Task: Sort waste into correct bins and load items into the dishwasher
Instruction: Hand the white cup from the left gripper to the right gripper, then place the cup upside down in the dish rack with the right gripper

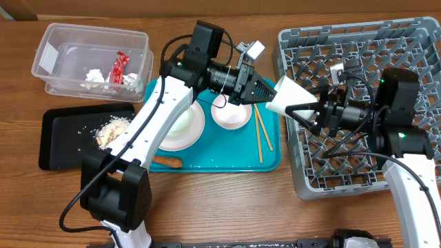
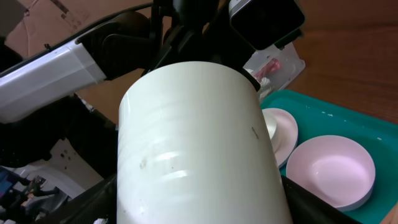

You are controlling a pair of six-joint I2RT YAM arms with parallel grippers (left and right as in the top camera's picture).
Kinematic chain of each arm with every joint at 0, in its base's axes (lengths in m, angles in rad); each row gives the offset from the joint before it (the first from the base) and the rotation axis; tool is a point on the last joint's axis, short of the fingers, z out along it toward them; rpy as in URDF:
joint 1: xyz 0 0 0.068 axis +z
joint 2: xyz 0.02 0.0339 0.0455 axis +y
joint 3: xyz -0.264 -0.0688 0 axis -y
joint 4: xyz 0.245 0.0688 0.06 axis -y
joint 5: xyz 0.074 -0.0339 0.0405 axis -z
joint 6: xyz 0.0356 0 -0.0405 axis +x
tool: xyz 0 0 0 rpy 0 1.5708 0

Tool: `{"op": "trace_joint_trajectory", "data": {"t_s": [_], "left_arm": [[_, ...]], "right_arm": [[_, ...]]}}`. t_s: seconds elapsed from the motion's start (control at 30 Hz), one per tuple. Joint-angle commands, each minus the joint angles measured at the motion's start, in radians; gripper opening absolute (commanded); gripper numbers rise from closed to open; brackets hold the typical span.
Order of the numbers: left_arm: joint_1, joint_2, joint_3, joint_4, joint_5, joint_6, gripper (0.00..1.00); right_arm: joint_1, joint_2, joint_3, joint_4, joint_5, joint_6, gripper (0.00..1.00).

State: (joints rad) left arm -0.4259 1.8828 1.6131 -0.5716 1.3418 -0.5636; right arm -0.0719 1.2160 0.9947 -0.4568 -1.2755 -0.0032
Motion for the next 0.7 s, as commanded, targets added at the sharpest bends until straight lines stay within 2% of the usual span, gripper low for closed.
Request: {"op": "trace_joint_trajectory", "data": {"t_s": [0.0,0.37,0.53,0.67], "left_arm": [[-0.006,-0.005,0.018,0.004,-0.045,-0.021,0.04],[-0.006,-0.005,0.018,0.004,-0.074,-0.016,0.06],[0.001,-0.005,0.018,-0.023,-0.118,0.037,0.26],[0.028,-0.016,0.019,-0.185,-0.381,0.137,0.34]], "right_arm": [[0.005,-0.004,0.027,0.006,-0.043,-0.005,0.72],[0.005,-0.004,0.027,-0.009,-0.004,0.003,0.66],[0.005,-0.004,0.027,-0.057,0.119,0.008,0.62],[0.004,-0.004,0.027,-0.102,0.261,0.034,0.58]]}}
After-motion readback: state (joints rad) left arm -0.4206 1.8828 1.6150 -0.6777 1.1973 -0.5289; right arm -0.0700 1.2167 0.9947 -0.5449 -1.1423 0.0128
